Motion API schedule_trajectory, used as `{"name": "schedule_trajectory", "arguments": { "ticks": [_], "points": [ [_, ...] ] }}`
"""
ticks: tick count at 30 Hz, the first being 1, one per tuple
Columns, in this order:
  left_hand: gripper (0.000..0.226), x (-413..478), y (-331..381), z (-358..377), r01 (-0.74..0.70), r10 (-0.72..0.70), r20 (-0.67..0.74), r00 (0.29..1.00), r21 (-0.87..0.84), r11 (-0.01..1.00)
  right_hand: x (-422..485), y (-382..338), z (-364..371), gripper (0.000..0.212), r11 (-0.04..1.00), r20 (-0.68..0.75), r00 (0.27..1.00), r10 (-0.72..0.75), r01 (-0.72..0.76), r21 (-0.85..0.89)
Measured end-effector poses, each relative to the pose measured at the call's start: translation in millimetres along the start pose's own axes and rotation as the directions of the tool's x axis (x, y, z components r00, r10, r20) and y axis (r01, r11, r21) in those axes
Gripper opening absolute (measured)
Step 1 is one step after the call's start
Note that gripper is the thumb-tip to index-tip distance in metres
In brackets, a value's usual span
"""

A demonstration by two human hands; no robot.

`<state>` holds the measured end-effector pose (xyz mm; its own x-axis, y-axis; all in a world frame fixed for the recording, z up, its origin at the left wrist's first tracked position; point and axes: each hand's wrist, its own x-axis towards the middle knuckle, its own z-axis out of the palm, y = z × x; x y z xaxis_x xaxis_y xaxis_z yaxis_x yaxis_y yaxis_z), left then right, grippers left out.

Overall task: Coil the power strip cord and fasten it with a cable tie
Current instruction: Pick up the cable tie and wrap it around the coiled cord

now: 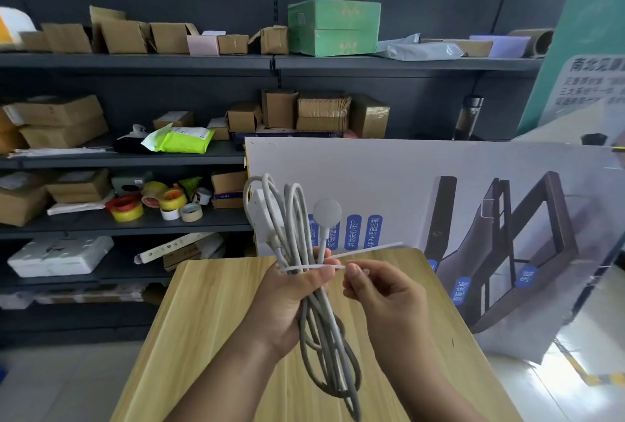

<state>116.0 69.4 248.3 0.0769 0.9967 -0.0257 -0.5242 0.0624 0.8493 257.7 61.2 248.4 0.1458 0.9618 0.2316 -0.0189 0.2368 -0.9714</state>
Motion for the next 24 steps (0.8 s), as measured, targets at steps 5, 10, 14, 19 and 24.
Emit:
{"name": "schedule_trajectory", "arguments": {
  "ticks": [5,10,14,19,24],
  "points": [
    [0.014,0.1,0.2,1.4,0.008,-0.011,-0.048,0.999,-0.056,0.998,3.0,-3.1,-2.4,0.031,0.941,0.041,0.986,0.162,-0.167,0.296],
    [0.016,0.4,3.5,0.2,0.063,-0.067,-0.026,0.997,-0.137,0.989,17.0,-5.8,-17.3,0.034,0.715,0.32,0.929,0.187,-0.352,0.604],
    [0.024,-2.3,2.1,1.2,0.099,-0.1,0.003,0.995,-0.161,0.982,21.6,-13.8,-24.0,0.043,0.606,0.548,0.831,0.098,-0.487,0.629],
    [0.015,-5.8,5.0,4.4,0.107,-0.104,0.024,0.994,-0.227,0.968,20.5,-15.2,-25.2,0.043,0.6,0.566,0.81,0.154,-0.532,0.598],
    [0.021,-10.3,8.2,7.4,0.09,-0.086,0.029,0.996,-0.217,0.972,16.4,-15.7,-23.0,0.044,0.659,0.546,0.814,0.197,-0.523,0.541]
  ]
}}
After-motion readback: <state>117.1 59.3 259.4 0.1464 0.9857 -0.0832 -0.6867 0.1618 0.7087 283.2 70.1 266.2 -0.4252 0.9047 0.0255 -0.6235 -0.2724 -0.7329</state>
